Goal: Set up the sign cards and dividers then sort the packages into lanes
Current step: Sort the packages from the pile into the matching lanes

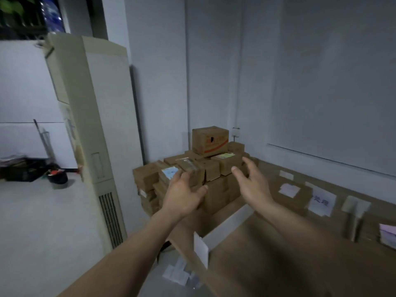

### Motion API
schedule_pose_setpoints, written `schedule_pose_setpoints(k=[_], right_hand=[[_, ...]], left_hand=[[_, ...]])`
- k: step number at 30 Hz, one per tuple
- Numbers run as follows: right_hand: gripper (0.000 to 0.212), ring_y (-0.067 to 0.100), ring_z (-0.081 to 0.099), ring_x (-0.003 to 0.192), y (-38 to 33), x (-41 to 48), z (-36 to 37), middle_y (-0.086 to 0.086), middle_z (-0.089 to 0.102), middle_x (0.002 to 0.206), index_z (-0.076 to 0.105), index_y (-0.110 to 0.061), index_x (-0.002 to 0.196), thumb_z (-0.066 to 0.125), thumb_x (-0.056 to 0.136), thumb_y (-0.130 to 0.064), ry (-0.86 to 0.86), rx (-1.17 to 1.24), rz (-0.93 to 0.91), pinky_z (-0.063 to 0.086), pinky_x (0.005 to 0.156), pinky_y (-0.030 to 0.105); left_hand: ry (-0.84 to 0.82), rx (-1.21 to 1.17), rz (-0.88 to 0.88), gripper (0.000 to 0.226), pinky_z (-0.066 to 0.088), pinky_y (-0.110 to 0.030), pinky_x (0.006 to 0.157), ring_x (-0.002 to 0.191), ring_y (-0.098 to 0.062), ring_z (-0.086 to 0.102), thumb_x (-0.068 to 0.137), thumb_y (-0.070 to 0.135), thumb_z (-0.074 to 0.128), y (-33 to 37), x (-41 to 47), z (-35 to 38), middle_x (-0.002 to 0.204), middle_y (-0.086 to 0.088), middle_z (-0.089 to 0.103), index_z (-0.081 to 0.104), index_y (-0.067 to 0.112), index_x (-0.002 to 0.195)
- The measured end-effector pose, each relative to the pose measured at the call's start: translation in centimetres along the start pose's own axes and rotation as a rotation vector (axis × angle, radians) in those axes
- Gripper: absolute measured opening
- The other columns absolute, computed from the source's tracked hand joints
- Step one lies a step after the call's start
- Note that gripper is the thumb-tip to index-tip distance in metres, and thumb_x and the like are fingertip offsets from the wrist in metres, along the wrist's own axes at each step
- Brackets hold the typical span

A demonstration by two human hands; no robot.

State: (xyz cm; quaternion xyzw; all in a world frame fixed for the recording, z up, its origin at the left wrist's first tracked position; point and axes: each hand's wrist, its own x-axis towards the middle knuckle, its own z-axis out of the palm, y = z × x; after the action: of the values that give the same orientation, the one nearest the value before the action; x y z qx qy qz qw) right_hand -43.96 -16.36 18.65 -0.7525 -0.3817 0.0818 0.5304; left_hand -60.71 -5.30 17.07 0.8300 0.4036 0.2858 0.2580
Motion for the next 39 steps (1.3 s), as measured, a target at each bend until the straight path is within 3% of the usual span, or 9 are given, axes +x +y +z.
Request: schedule_pose_setpoints(k=[13, 15, 18, 21, 25, 29, 32, 35, 39], right_hand=[[0.061, 0.026, 0.044, 0.14, 0.3, 12.8, 15.0, 0.002, 0.042, 0.157, 0.032, -0.028, 0.157, 0.053, 0.102, -0.045, -0.092, -0.004, 0.062, 0.037, 0.11, 0.04], [0.06, 0.026, 0.05, 0.134, 0.6, 14.5, 16.7, 0.003, 0.043, 0.156, 0.032, -0.026, 0.157, 0.053, 0.103, -0.041, -0.1, -0.019, 0.078, 0.046, 0.092, 0.03], [0.059, 0.01, 0.062, 0.099, 1.2, 16.3, 18.8, 0.004, 0.05, 0.148, 0.032, -0.021, 0.157, 0.052, 0.104, -0.038, -0.105, -0.073, 0.076, 0.036, 0.062, 0.017], [0.057, -0.003, 0.046, 0.077, 2.2, 17.9, 20.9, 0.005, 0.058, 0.137, 0.036, -0.017, 0.153, 0.053, 0.103, -0.039, -0.105, -0.118, 0.071, 0.037, 0.074, 0.027], [0.039, 0.021, 0.057, 0.109, 3.7, 19.4, 23.7, 0.012, 0.058, 0.131, 0.052, -0.013, 0.137, 0.048, 0.104, -0.033, -0.162, -0.328, 0.098, 0.044, 0.084, 0.031], [0.028, 0.021, 0.06, 0.103, 4.1, 20.0, 26.2, 0.005, 0.062, 0.122, 0.058, -0.021, 0.127, 0.042, 0.104, -0.026, -0.176, -0.32, 0.142, 0.048, 0.077, 0.03], [0.035, 0.022, 0.063, 0.101, 5.2, 20.7, 28.0, -0.001, 0.066, 0.112, 0.059, -0.028, 0.123, 0.047, 0.093, -0.039, -0.165, -0.305, 0.204, 0.054, 0.089, 0.048], [0.033, 0.02, 0.065, 0.099, 5.0, 20.7, 29.5, -0.004, 0.069, 0.106, 0.062, -0.027, 0.119, 0.052, 0.09, -0.04, -0.159, -0.229, 0.342, 0.056, 0.09, 0.047], [0.025, 0.021, 0.064, 0.092, 4.7, 20.4, 31.1, 0.005, 0.069, 0.105, 0.062, -0.014, 0.112, 0.057, 0.097, -0.033, -0.091, -0.223, 0.429, 0.055, 0.087, 0.045]], left_hand=[[0.048, 0.068, -0.145, 0.075, 0.041, -0.049, 0.113, 0.145, -0.028, 0.034, 0.088, 0.045, 0.069, -12.5, 14.2, -2.8, 0.161, -0.001, 0.027, 0.037, 0.024, 0.152], [0.049, 0.07, -0.155, 0.073, 0.041, -0.047, 0.113, 0.143, -0.028, 0.036, 0.089, 0.04, 0.068, -13.7, 16.2, -2.8, 0.16, -0.003, 0.029, 0.037, 0.022, 0.152], [0.017, 0.055, -0.17, 0.072, 0.039, -0.04, 0.111, 0.142, -0.027, 0.036, 0.09, 0.035, 0.069, -15.4, 18.5, -2.3, 0.159, -0.003, 0.029, 0.036, 0.02, 0.152], [-0.015, 0.047, -0.191, 0.074, 0.04, -0.04, 0.11, 0.142, -0.027, 0.037, 0.091, 0.035, 0.069, -17.0, 20.5, -1.5, 0.161, -0.004, 0.027, 0.033, 0.021, 0.154], [-0.093, -0.025, -0.249, 0.076, 0.051, -0.037, 0.098, 0.125, -0.025, 0.053, 0.084, 0.045, 0.071, -19.4, 22.8, 0.1, 0.147, -0.003, 0.047, 0.038, 0.026, 0.149], [-0.178, -0.159, -0.282, 0.058, 0.056, -0.02, 0.06, 0.093, -0.013, 0.066, 0.081, 0.038, 0.077, -21.9, 25.2, 1.8, 0.12, 0.002, 0.065, 0.048, 0.026, 0.131], [-0.214, -0.23, -0.269, 0.051, 0.058, -0.025, 0.069, 0.096, -0.014, 0.065, 0.084, 0.028, 0.077, -23.1, 26.5, 2.5, 0.115, 0.002, 0.064, 0.049, 0.024, 0.128], [-0.266, -0.27, -0.23, 0.051, 0.063, -0.035, 0.079, 0.096, -0.012, 0.069, 0.082, 0.027, 0.078, -24.4, 27.6, 3.1, 0.109, 0.006, 0.068, 0.05, 0.026, 0.125], [-0.334, -0.281, -0.182, 0.055, 0.063, -0.028, 0.073, 0.091, -0.006, 0.07, 0.082, 0.031, 0.075, -25.8, 28.8, 3.5, 0.107, 0.011, 0.071, 0.052, 0.025, 0.131]])
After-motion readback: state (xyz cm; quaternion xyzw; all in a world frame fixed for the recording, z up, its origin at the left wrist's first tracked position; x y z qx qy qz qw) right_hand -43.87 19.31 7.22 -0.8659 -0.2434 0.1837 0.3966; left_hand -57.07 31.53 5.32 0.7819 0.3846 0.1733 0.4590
